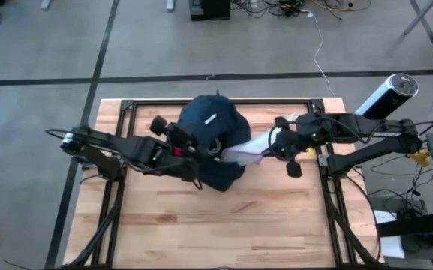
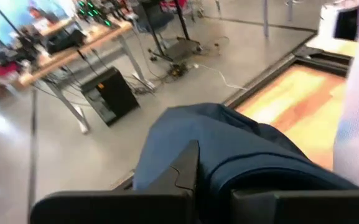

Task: Unpack backpack
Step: Put the transparent zip bag into the black backpack

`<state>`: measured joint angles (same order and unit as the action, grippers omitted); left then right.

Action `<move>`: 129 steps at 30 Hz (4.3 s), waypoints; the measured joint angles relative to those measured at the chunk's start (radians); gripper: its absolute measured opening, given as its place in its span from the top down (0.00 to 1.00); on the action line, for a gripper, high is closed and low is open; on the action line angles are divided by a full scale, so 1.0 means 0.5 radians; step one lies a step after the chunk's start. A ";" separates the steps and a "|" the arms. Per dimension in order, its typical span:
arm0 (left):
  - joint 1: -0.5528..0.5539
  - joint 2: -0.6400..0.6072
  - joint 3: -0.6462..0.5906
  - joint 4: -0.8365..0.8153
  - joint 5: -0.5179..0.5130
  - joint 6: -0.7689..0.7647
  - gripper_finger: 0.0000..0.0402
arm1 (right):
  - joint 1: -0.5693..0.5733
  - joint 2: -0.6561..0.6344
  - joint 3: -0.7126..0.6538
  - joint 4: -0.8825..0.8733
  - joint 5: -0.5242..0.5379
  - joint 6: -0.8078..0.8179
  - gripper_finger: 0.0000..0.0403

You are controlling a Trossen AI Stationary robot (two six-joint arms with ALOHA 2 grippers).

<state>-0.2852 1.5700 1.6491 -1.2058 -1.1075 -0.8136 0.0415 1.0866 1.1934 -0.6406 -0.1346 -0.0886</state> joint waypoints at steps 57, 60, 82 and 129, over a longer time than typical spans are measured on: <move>0.022 0.105 -0.130 0.371 0.106 -0.261 0.99 | -0.194 0.849 0.192 -0.574 0.568 -0.180 0.54; 0.039 0.133 -0.133 0.508 0.103 -0.163 0.99 | -0.289 0.741 -0.034 -0.436 0.552 -0.067 0.63; 0.056 0.150 -0.132 0.679 0.319 0.207 0.99 | 0.032 1.044 -0.180 1.019 0.165 0.016 1.00; 0.034 0.041 -0.135 0.338 0.632 0.076 0.99 | -0.181 1.746 -0.363 2.394 -0.050 0.178 1.00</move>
<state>-0.2680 1.5906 1.5814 -1.0368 -0.7916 -0.7756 -0.0492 1.9594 1.0117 0.5563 -0.1594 0.0004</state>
